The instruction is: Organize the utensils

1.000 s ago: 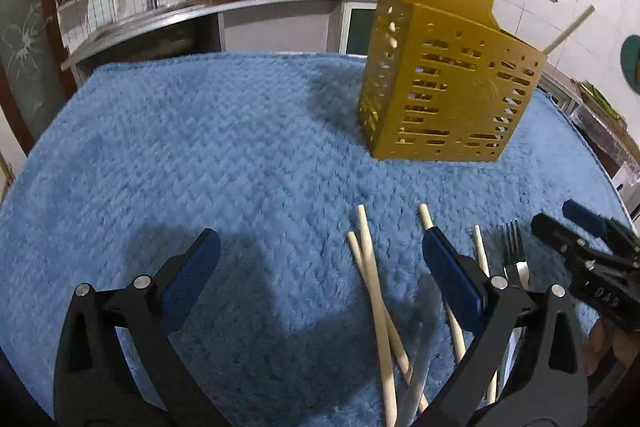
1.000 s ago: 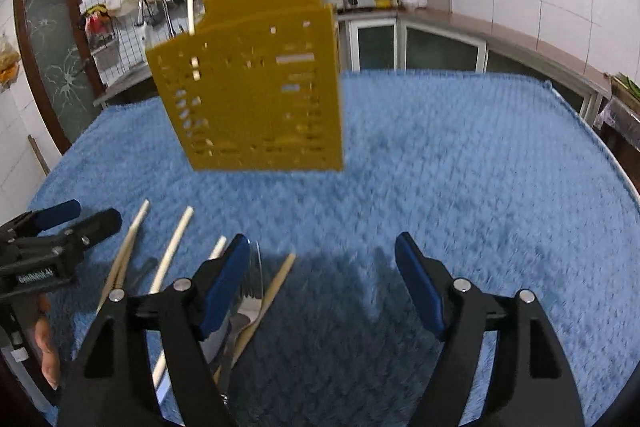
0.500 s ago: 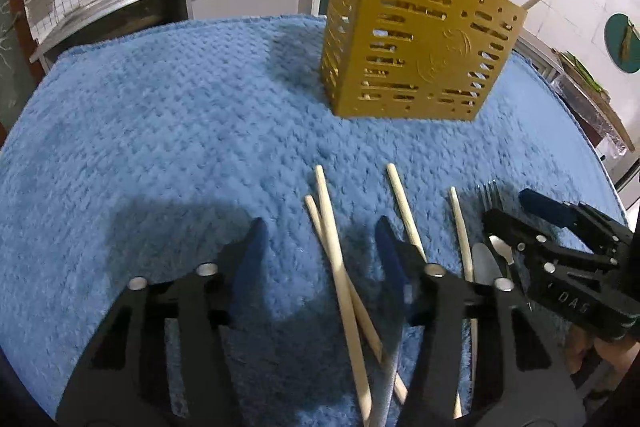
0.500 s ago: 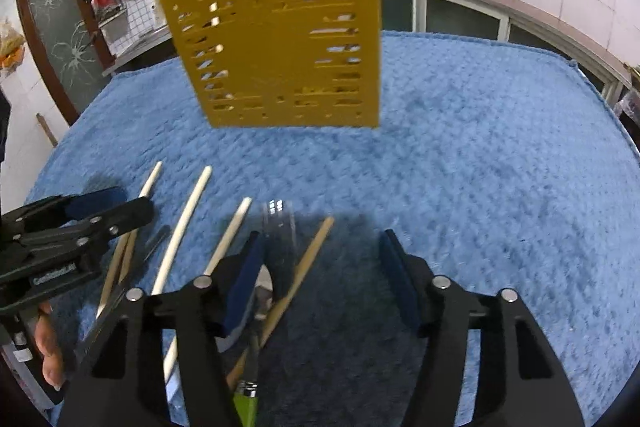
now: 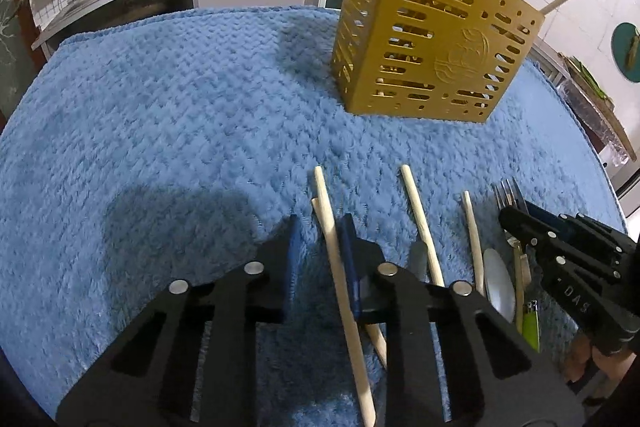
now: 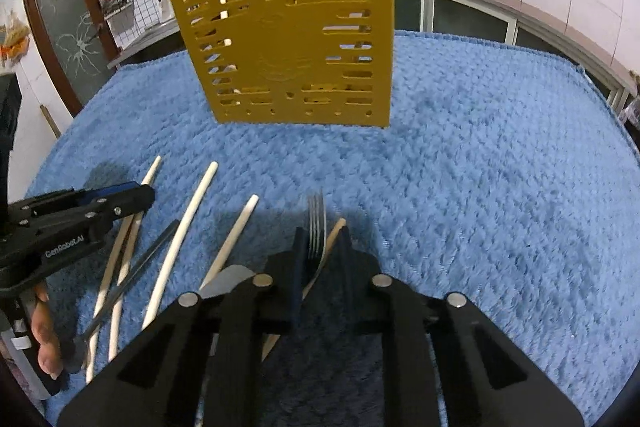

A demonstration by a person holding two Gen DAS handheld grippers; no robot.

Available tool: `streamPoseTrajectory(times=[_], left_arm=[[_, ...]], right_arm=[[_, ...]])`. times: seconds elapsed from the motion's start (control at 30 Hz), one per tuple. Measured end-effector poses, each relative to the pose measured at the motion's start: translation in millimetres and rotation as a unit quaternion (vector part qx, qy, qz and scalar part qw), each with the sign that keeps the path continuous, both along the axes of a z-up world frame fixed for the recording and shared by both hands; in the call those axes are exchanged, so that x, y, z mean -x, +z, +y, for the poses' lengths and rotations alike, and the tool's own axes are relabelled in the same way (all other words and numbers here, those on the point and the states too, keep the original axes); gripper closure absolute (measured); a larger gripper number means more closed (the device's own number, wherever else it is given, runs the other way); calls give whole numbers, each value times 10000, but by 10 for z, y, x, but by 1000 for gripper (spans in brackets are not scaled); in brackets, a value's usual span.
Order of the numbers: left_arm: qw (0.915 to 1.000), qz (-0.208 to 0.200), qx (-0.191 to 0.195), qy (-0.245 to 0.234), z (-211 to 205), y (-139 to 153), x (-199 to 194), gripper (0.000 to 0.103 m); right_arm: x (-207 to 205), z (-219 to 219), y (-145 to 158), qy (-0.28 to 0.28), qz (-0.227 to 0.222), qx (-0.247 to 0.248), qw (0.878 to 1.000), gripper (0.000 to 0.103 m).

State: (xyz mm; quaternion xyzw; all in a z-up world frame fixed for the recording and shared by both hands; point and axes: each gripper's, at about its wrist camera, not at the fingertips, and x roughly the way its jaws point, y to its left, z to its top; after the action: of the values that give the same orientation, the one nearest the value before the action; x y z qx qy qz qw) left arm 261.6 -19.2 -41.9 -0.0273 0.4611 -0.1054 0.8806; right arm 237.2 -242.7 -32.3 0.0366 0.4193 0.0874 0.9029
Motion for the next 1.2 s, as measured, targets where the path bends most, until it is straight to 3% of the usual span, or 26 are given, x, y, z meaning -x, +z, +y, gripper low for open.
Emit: streamPoseTrajectory(times=[0.13,0.3,0.8,1.13,1.2], left_arm=[[9998,81,177,14,65,1,-23,91],[9993,133,336,34,120,4,-40,95],[9983,141,545,148,212,29,-50,96],[9986,240,439,167,236,-23,-145,96],[9985,208,464,183,249,5,-129,96]], right_arm=[[-12,-130,1,-36,54,-327,9994,88],[-19,-208,18,-139,10,-356,9993,88],[-100,-520,-36,-485,131,-888,9948,88],[-159,-563,-16,-608,19,-750,9953,88],[-138,-581,8,-605,-37,-705,9957,94]])
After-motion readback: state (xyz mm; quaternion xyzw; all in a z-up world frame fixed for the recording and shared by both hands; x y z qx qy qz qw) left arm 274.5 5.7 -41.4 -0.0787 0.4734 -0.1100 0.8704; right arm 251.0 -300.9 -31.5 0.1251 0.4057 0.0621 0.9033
